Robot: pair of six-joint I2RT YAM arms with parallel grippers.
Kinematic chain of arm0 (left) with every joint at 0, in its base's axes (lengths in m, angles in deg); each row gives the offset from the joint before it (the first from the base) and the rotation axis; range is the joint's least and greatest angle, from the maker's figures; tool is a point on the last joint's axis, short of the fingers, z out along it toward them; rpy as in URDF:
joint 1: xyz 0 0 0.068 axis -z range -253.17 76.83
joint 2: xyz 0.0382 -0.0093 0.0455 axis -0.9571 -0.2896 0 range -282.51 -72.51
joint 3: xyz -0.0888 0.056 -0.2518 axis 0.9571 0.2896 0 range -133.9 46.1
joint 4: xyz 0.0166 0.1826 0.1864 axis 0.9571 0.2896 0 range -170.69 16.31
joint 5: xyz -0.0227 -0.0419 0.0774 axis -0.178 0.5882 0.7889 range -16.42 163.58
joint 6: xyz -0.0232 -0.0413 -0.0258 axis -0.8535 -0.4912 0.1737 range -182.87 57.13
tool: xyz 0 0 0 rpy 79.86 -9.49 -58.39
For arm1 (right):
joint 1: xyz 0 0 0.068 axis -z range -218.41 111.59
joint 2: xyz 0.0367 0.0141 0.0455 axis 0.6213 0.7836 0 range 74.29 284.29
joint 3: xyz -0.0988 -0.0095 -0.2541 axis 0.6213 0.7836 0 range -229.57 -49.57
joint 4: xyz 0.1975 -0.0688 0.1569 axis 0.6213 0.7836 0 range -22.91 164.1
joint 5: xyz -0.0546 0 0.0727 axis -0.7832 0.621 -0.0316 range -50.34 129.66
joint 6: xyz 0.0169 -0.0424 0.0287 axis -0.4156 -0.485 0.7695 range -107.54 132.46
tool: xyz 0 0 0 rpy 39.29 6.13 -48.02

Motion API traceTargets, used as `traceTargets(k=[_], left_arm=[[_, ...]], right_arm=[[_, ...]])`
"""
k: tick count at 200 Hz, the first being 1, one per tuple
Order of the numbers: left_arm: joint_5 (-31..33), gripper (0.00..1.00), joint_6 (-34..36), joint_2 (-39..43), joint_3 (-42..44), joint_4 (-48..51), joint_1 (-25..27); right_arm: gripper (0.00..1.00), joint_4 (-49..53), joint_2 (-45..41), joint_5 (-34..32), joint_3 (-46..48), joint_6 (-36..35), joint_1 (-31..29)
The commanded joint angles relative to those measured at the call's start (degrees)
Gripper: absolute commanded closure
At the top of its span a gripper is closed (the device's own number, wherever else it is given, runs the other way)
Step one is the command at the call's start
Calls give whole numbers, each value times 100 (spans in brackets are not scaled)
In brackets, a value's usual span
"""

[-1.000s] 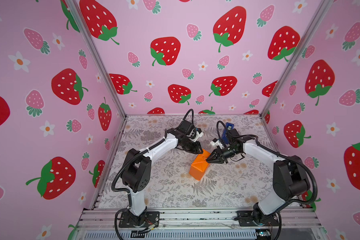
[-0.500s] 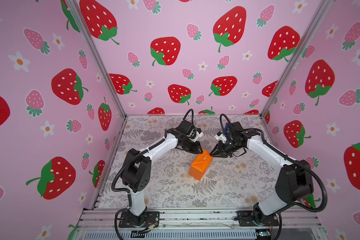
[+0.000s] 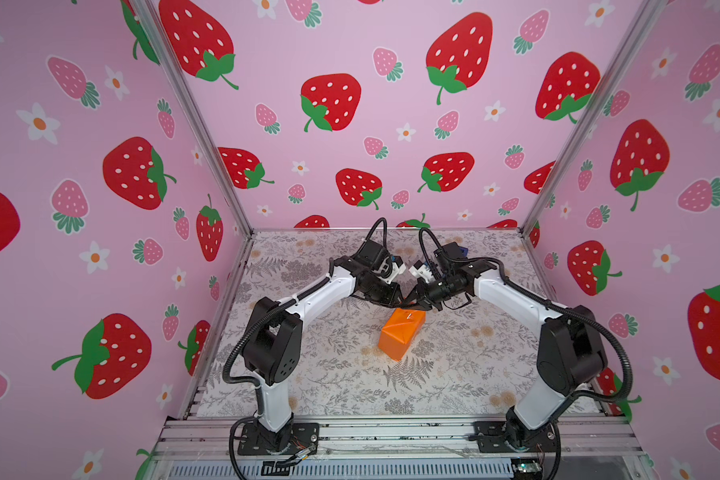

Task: Wrap the gift box in paper

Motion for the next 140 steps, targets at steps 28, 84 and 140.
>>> traceTargets(k=[28,84,140], left_arm=[[257,75,134,-204,209,603,125],[296,75,131,-251,219,627,124],[318,75,145,-275,256,650,115]], right_arm=[[99,-24,57,-278,381,-121,-2],[100,442,-191,-369,656,-457,-79],[100,693,-565,-511,936,-548,-71]])
